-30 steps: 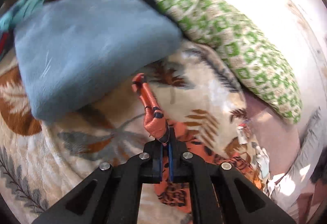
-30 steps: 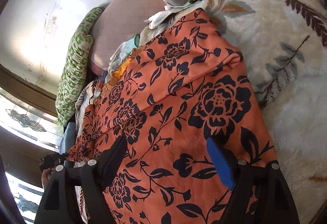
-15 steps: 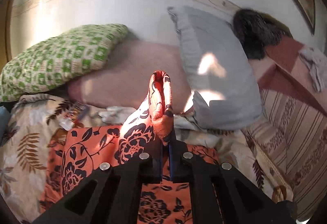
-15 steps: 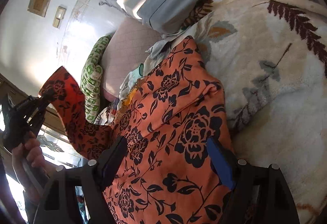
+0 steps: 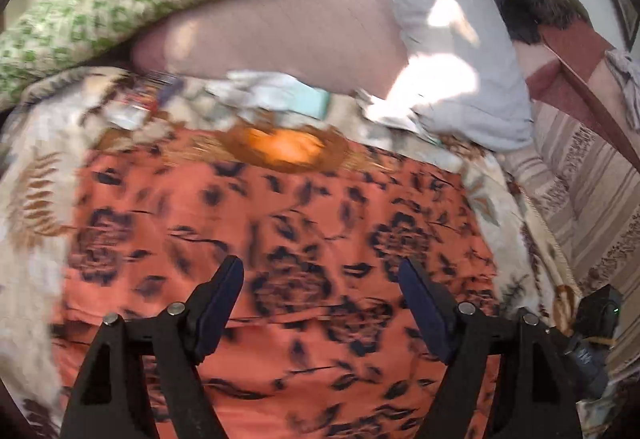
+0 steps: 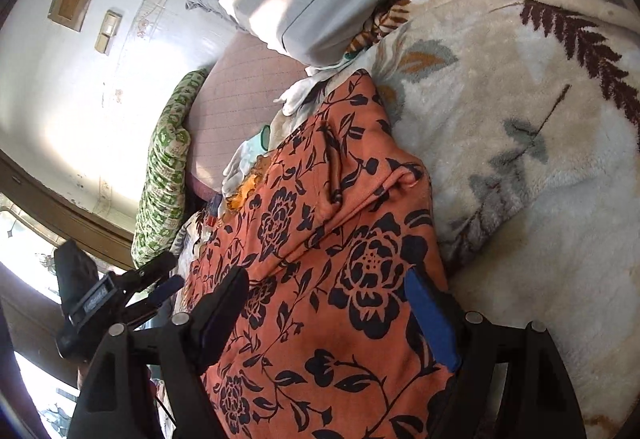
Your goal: Fold small clothes
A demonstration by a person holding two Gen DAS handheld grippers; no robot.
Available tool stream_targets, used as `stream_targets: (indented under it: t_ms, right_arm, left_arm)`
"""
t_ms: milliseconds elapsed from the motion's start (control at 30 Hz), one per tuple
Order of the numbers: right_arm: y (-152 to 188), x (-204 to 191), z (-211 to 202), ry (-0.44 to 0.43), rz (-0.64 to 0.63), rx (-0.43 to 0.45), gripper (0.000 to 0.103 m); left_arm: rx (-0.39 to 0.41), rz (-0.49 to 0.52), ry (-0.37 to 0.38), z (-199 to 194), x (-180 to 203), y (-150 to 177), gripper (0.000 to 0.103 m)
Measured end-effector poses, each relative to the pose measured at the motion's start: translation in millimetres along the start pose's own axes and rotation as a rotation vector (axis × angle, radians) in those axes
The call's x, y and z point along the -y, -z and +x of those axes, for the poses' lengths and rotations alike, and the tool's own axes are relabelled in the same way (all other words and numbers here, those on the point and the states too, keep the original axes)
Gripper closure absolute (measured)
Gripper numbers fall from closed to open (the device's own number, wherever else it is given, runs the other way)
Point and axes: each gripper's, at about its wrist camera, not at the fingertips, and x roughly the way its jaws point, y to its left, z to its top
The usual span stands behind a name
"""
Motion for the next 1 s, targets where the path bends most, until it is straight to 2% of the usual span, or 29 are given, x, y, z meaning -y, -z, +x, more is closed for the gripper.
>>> stream_targets:
  t_ms: [33, 100, 167, 233, 267, 300, 333, 367, 433, 467, 567, 600, 633, 667, 700, 733, 767, 800, 867, 900, 967, 1000]
  right_arm:
    - [-1.2, -1.4, 1.0, -0.030, 0.024, -0.013, 0.020]
    - [-10.7, -11.6, 6.3, -0.057, 0.014, -0.019, 0.020]
    - [-28.3, -25.1, 14.0, -0.035, -0.012, -0.007, 0.020]
    - [-52.4, -35.7, 28.8, -0.023, -0.034, 0.001, 0.020]
    - [-63.1, -38.4, 40.2, 0.011, -0.038, -0.014, 0.020]
    - [-70.7, -40.3, 57.6, 0.073, -0.063, -0.066, 0.020]
    - [-74.2, -41.8, 81.1, 0.215, -0.129, -0.146, 0.023]
    - [-72.8, -40.6, 101.5, 0.348, -0.189, -0.210, 0.030]
    - [-65.5, -59.0, 108.7, 0.453, -0.300, -0.223, 0.031]
    - [-62.3, -74.4, 106.5, 0.489, -0.356, -0.216, 0.030]
    - [-55.6, -112.7, 92.6, 0.456, -0.441, -0.140, 0.029]
    - [-54.0, -123.3, 93.0, 0.424, -0.476, -0.128, 0.027]
    - [-50.9, -132.5, 96.7, 0.404, -0.520, -0.119, 0.023]
    - [-48.2, -135.6, 105.2, 0.407, -0.549, -0.126, 0.020]
    - [-48.2, -127.7, 121.6, 0.438, -0.536, -0.175, 0.020]
    - [-49.1, -106.0, 143.3, 0.492, -0.476, -0.274, 0.019]
    - [-49.0, -85.7, 155.8, 0.530, -0.414, -0.330, 0.019]
    - [-48.5, -89.7, 148.2, 0.520, -0.428, -0.272, 0.019]
    - [-46.9, -109.2, 134.8, 0.508, -0.452, -0.237, 0.019]
    - [-47.4, -117.9, 130.1, 0.485, -0.452, -0.217, 0.019]
    - [-48.1, -138.5, 124.6, 0.415, -0.471, -0.183, 0.019]
    - [-48.1, -149.8, 124.9, 0.374, -0.494, -0.167, 0.019]
  left_arm:
    - [0.023, -0.015, -0.082, -5.7, -23.0, 1.9, 0.020]
    - [-0.008, -0.076, -0.205, -4.7, -71.4, 8.2, 0.019]
    - [-0.058, -0.139, -0.278, 9.7, -110.0, 16.4, 0.019]
    - [-0.133, -0.143, -0.348, 30.0, -132.3, 27.5, 0.019]
    - [-0.166, -0.149, -0.367, 41.1, -140.7, 33.0, 0.016]
    - [-0.157, -0.167, -0.353, 44.2, -147.7, 37.9, 0.012]
    - [-0.129, -0.165, -0.367, 43.1, -149.1, 38.7, 0.006]
    - [-0.130, -0.158, -0.377, 42.3, -148.3, 38.3, 0.006]
    - [-0.126, -0.173, -0.374, 34.2, -148.1, 36.2, 0.008]
    - [-0.096, -0.176, -0.366, 25.8, -147.1, 34.1, 0.008]
    - [0.033, -0.155, -0.372, 3.9, -138.7, 26.2, 0.008]
    - [0.040, -0.123, -0.396, 5.3, -135.3, 25.0, 0.008]
    - [0.006, -0.086, -0.436, 15.6, -133.0, 23.6, 0.008]
    - [-0.074, -0.072, -0.480, 33.7, -137.5, 24.7, 0.008]
    - [-0.145, -0.102, -0.470, 50.0, -146.9, 28.7, 0.007]
    - [-0.121, -0.174, -0.432, 47.5, -157.1, 30.3, 0.005]
    - [-0.121, -0.217, -0.412, 41.0, -161.7, 28.0, 0.007]
    - [-0.117, -0.233, -0.399, 32.5, -162.8, 25.0, 0.007]
    - [0.024, -0.240, -0.381, 4.5, -161.3, 22.1, 0.007]
    - [0.066, -0.236, -0.389, -4.4, -160.7, 21.1, 0.007]
    - [0.066, -0.214, -0.386, -3.8, -160.4, 20.1, 0.007]
    - [0.024, -0.187, -0.413, 7.8, -160.6, 20.3, 0.007]
